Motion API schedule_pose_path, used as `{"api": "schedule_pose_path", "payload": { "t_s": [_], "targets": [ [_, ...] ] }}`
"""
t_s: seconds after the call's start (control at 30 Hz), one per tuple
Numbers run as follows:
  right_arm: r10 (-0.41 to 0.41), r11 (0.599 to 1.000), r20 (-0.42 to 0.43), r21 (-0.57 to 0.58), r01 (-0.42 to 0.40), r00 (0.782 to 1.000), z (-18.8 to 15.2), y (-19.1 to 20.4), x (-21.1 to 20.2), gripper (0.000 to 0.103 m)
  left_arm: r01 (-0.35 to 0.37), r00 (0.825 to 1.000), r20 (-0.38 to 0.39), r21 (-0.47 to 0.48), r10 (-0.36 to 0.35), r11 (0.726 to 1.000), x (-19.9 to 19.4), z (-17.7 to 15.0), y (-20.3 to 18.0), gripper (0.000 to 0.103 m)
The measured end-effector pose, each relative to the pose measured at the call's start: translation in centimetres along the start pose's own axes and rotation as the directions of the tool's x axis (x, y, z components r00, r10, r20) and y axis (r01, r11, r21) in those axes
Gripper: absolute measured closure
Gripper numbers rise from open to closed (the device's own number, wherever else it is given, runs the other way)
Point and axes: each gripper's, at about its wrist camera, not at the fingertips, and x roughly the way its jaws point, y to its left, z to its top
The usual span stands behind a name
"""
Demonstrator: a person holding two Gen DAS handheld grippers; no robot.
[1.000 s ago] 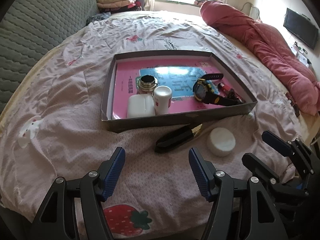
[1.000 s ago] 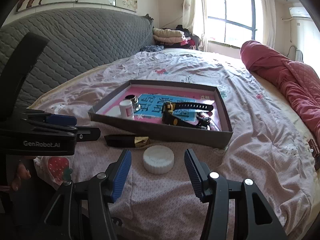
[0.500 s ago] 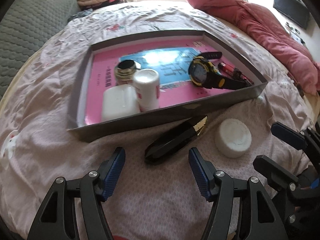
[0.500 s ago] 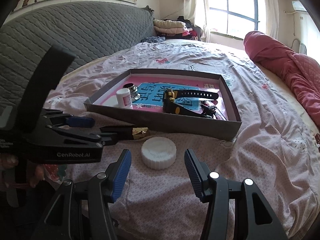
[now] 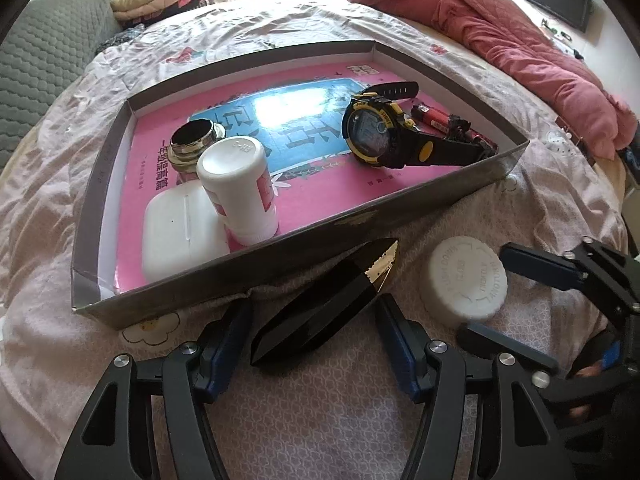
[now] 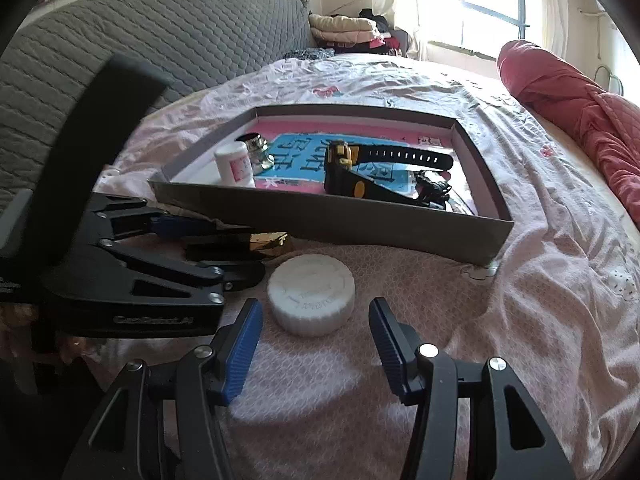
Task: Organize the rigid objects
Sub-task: 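Move the left gripper to the black gold-tipped tube while the right approaches the white cap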
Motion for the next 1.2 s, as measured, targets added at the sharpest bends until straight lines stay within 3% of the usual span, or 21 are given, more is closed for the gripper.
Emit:
{"api": "schedule_pose_path", "payload": {
  "t_s": [0.87,1.2],
  "targets": [
    [0.003,0.999,-0.030,-0.044,-0.004,1.000,0.5,-0.6,2.6,0.049,-0.011,0.999,0.040,-0.027,0.012,1.000,0.2,-0.3,-0.5,0.043],
    [-0.004,0.998,-0.030,-0.068,0.002,1.000,0.6,-1.2,2.0,0.050,0.018,0.999,0.037,0.022,-0.019,1.000,-0.6,-0.7,-1.1,0.058]
  ]
}}
